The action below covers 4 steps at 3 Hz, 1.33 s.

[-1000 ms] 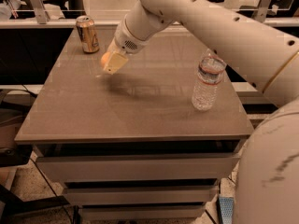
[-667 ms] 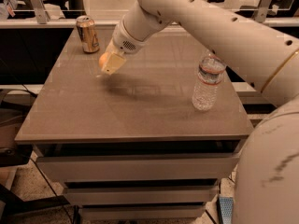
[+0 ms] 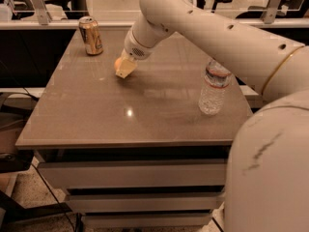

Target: Move orange near orange can

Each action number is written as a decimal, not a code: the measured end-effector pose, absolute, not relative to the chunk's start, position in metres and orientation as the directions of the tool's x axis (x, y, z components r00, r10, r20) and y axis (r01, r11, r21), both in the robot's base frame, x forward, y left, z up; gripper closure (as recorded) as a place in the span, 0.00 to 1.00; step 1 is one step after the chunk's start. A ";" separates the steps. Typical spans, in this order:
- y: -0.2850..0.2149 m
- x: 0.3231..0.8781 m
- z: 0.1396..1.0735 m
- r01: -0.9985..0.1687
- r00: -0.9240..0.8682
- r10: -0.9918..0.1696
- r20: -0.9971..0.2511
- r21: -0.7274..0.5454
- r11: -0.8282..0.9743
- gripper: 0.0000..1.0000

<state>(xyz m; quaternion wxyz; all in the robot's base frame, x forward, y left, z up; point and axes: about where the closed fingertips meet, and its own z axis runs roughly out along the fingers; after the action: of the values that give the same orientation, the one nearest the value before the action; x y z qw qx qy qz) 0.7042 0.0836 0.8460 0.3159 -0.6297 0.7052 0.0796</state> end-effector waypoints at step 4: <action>0.090 0.807 0.876 -0.879 -0.040 -0.761 -0.648 -0.339 0.335 1.00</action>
Offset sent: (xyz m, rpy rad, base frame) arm 0.1226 -0.0430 0.0578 0.0395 -0.1472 -0.1539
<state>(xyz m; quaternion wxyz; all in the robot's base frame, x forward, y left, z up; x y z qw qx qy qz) 0.8074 0.0904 0.8759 0.3913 -0.5716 0.7173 0.0755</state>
